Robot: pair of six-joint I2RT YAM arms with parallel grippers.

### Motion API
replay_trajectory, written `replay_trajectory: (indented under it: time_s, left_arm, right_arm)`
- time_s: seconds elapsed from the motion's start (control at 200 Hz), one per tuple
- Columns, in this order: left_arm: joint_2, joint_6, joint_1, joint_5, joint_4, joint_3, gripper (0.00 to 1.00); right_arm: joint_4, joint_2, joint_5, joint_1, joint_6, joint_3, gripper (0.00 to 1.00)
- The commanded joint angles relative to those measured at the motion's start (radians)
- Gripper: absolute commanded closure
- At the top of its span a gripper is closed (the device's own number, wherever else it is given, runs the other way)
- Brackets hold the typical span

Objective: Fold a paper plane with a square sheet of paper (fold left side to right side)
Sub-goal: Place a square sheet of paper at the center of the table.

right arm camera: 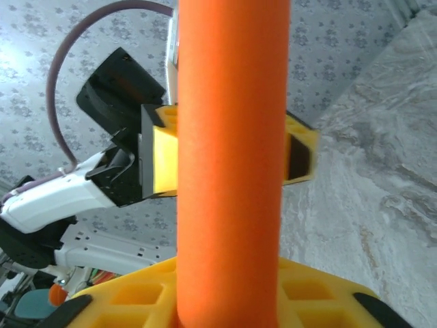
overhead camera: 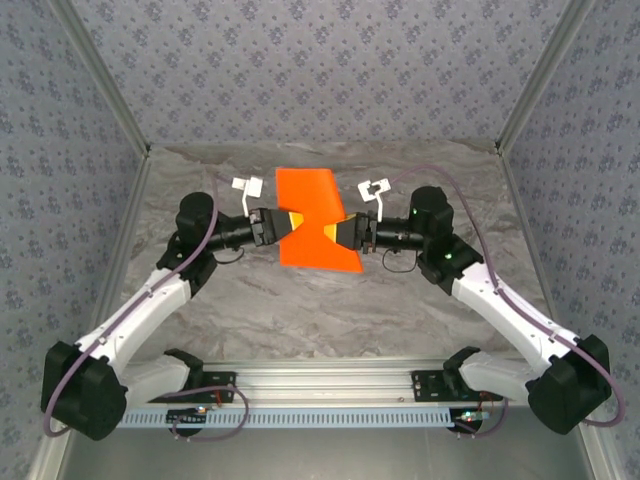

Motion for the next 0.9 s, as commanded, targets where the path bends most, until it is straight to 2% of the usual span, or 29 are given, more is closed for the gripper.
replay_trajectory:
  time_s: [0.0, 0.065, 0.1, 0.165, 0.24, 0.37, 0.535, 0.6, 0.685, 0.829, 0.894]
  left_arm:
    - [0.008, 0.045, -0.005, -0.023, -0.028, 0.032, 0.8]
    - [0.02, 0.066, -0.005, -0.041, -0.06, 0.017, 0.92]
    - [0.029, 0.076, -0.004, -0.048, -0.071, 0.009, 0.94]
    - [0.054, 0.09, -0.006, -0.063, -0.092, -0.012, 0.97]
    - [0.092, 0.102, -0.004, -0.085, -0.114, -0.039, 0.98]
    - [0.178, 0.11, -0.005, -0.125, -0.119, -0.088, 0.98]
    - [0.327, 0.12, -0.005, -0.189, -0.115, -0.122, 0.97]
    - [0.391, 0.124, -0.005, -0.2, -0.107, -0.123, 0.97]
    - [0.456, 0.123, -0.004, -0.224, -0.092, -0.122, 0.97]
    - [0.519, 0.129, -0.003, -0.239, -0.097, -0.109, 0.96]
    - [0.53, 0.135, -0.004, -0.243, -0.112, -0.103, 0.96]
  right_arm:
    - [-0.129, -0.023, 0.057, -0.015, -0.079, 0.03, 0.59]
    - [-0.226, -0.029, 0.117, -0.03, -0.122, 0.035, 0.52]
    - [-0.277, -0.032, 0.158, -0.041, -0.143, 0.035, 0.45]
    - [-0.379, -0.036, 0.246, -0.061, -0.185, 0.043, 0.37]
    - [-0.482, -0.036, 0.345, -0.083, -0.221, 0.045, 0.28]
    - [-0.573, -0.03, 0.476, -0.108, -0.25, 0.029, 0.18]
    - [-0.578, 0.009, 0.524, -0.113, -0.248, -0.018, 0.14]
    - [-0.553, 0.04, 0.511, -0.112, -0.224, -0.037, 0.17]
    - [-0.501, 0.094, 0.485, -0.108, -0.194, -0.065, 0.28]
    - [-0.379, 0.22, 0.452, -0.091, -0.123, -0.1, 0.59]
    - [-0.346, 0.287, 0.458, -0.075, -0.099, -0.099, 0.69]
